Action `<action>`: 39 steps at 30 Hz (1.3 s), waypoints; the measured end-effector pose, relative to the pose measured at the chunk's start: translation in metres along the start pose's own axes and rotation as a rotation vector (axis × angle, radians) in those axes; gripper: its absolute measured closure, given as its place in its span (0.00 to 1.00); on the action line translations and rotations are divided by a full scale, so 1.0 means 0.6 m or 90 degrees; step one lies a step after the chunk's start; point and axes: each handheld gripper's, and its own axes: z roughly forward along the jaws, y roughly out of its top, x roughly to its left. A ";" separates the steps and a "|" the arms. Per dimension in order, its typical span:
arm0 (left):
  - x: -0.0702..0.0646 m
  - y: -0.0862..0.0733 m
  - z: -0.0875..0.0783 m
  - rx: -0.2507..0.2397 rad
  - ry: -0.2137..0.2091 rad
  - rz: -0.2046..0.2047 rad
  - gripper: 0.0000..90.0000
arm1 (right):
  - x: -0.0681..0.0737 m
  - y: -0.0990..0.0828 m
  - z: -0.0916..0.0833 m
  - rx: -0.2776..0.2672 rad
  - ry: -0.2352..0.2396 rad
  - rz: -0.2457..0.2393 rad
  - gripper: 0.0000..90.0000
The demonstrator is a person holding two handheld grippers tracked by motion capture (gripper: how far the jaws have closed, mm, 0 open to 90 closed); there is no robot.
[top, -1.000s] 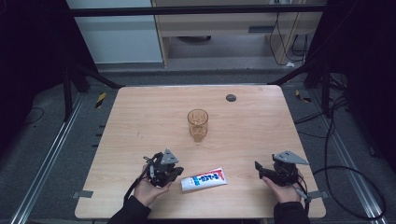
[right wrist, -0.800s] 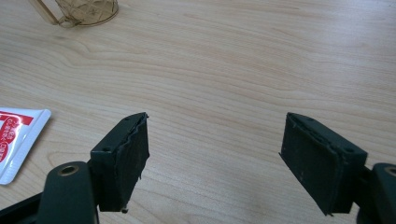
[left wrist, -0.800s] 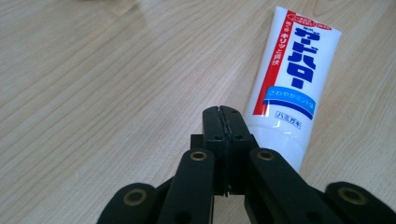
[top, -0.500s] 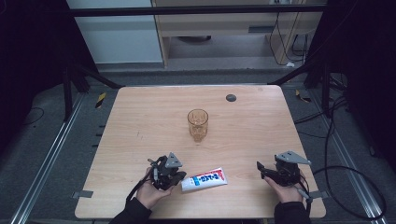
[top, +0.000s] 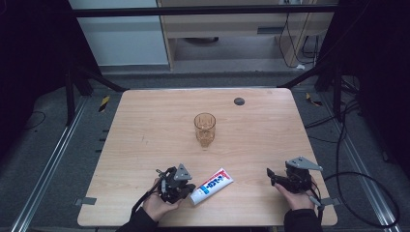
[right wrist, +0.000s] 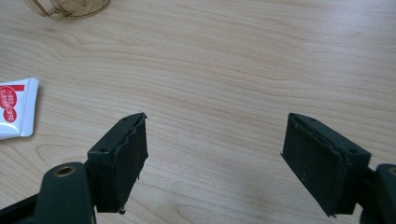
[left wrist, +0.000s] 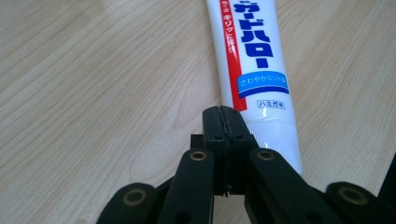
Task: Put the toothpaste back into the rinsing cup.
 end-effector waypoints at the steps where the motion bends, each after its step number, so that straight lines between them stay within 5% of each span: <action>1: 0.000 0.000 0.000 0.000 0.000 0.000 0.99 | 0.000 0.000 0.000 0.000 0.000 0.000 0.24; 10: 0.025 0.013 -0.029 -0.037 0.038 -0.035 0.89 | -0.002 0.000 -0.002 -0.005 -0.007 0.004 0.25; 19: 0.031 0.050 -0.058 -0.066 0.061 -0.038 0.65 | -0.007 -0.002 -0.004 -0.001 -0.025 0.007 0.25; 25: 0.022 0.079 -0.058 -0.062 0.059 -0.026 0.54 | -0.016 -0.004 -0.009 0.005 -0.044 0.018 0.25; 39: 0.001 0.112 -0.026 -0.018 0.033 0.004 0.50 | -0.020 -0.006 -0.007 0.012 -0.051 0.018 0.25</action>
